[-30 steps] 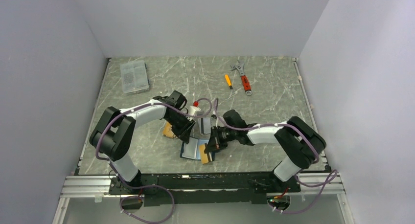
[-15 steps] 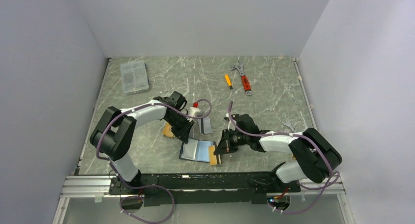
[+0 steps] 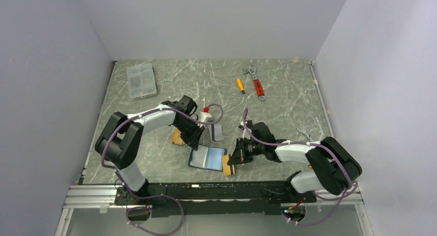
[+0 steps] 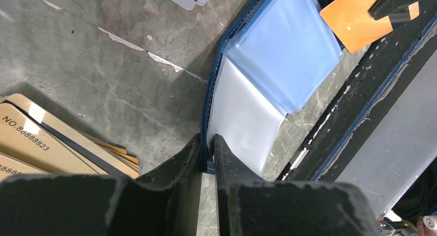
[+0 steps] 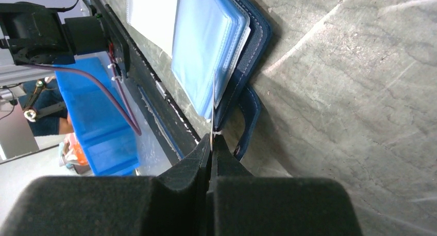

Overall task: Put the credit cards into the card holder
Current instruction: Open the card holder at the center of the board.

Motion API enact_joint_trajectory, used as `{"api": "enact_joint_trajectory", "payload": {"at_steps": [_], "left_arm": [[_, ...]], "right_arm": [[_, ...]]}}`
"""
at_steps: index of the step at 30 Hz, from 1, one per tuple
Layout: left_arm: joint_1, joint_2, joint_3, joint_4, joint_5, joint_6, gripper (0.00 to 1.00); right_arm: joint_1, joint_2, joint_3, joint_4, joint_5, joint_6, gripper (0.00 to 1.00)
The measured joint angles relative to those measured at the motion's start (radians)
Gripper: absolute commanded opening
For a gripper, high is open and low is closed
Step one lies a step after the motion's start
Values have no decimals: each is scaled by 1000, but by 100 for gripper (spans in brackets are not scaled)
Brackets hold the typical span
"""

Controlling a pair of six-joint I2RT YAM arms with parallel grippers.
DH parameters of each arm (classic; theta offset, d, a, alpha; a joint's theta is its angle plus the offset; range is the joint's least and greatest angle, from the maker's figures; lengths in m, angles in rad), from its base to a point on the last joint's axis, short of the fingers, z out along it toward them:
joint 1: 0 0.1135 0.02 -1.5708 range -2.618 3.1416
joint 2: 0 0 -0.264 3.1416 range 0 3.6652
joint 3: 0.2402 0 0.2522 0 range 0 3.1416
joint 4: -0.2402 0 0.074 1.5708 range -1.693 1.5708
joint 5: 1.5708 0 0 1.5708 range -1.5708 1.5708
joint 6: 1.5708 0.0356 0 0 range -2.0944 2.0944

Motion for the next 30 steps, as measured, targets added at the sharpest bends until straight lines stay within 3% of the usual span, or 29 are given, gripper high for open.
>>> {"api": "enact_joint_trajectory", "payload": {"at_steps": [30], "left_arm": [[-14, 6, 16, -6, -8, 8, 17]], "right_arm": [[11, 143, 48, 83, -54, 27, 0]]}}
